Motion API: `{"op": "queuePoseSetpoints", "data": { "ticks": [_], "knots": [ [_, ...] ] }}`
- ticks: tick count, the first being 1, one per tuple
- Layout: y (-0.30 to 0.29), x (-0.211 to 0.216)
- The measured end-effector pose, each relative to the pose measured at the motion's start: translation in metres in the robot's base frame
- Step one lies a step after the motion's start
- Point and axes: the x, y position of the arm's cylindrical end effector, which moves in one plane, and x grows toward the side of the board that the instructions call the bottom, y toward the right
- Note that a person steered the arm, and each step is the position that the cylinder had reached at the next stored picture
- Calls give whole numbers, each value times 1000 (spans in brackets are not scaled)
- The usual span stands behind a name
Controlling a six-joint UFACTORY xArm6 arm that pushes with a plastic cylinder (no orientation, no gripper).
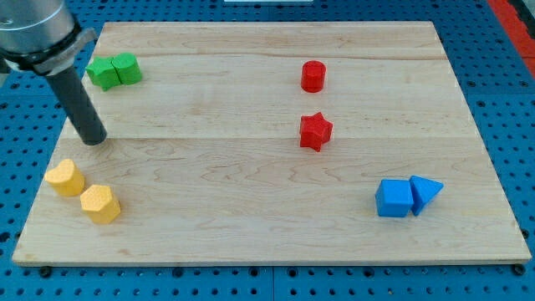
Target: Move the yellow hexagon to the center of the board
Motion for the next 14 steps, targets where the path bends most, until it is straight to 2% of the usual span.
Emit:
{"op": "queuePoseSetpoints", "data": {
  "ticks": [1,2,3,4,5,7,9,11,12,14],
  "knots": [
    [-13,44],
    [7,76],
    [14,66],
    [-22,25],
    [-24,11],
    [-19,13],
    [110,-21],
    [120,-21],
    [132,-4],
    [164,113]
  ]
}}
